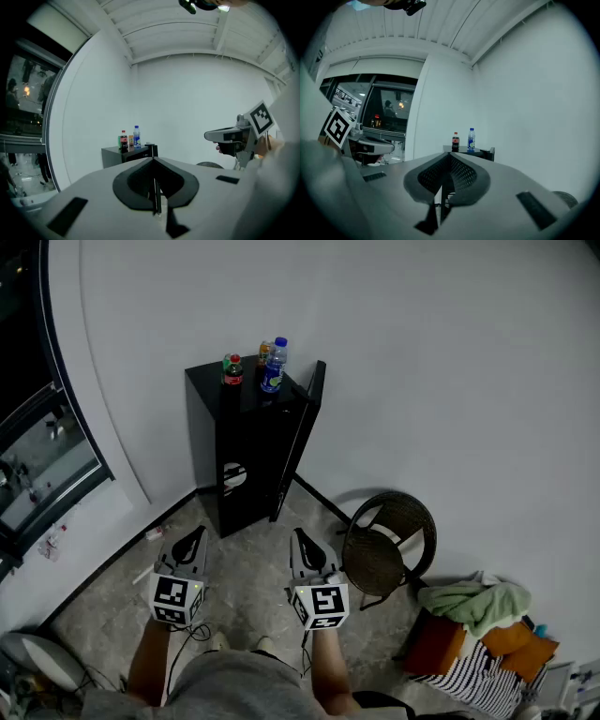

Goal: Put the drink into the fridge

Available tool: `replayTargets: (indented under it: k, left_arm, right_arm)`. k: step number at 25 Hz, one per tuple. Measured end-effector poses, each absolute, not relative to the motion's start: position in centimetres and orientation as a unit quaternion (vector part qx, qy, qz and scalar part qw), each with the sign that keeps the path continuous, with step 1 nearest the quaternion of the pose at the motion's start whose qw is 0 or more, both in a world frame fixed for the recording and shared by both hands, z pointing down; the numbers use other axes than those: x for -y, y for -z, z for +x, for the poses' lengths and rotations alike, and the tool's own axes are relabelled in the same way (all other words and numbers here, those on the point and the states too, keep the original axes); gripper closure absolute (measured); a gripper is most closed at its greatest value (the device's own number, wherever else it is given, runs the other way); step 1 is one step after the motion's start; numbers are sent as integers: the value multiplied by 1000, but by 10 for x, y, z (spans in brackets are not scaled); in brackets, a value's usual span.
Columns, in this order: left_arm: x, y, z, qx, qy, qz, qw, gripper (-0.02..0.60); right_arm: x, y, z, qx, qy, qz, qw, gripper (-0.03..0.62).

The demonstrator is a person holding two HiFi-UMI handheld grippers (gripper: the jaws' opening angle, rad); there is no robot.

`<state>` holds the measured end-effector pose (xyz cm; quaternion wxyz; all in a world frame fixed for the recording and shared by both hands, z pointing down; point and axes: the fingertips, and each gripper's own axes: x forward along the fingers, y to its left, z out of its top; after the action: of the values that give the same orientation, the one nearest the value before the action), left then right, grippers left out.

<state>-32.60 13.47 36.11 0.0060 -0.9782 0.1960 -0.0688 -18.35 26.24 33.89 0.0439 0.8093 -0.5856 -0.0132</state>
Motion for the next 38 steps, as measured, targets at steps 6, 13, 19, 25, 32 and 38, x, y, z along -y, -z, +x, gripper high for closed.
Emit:
replayTargets:
  k: [6,13,19,25,32,38]
  left_arm:
    - [-130,-363,-331,-192,68,-979,4,577]
    - [-120,-361,-332,-175,64,-982,5,577]
    - [-110,-366,-328,-155,65,-986,7,578]
    - [-102,-367,-308,-143,62,-988,4,577]
    - [-78,-377,-254,-155,68,-985,4,577]
    - [-48,-370,-188,-186,66,-980,6,578]
  right_arm:
    - [-261,-337,-191,577,18,815,47,569]
    - [-260,-335,-192,557,19,830,37,569]
    - [-254,-340,-191,534,14,844,38,569]
    - [-247,-342,-176,527,18,848,48,569]
    - [-219,-349,-120,543,20,839,30,569]
    - [-173,-353,-41,568,16,822,25,569]
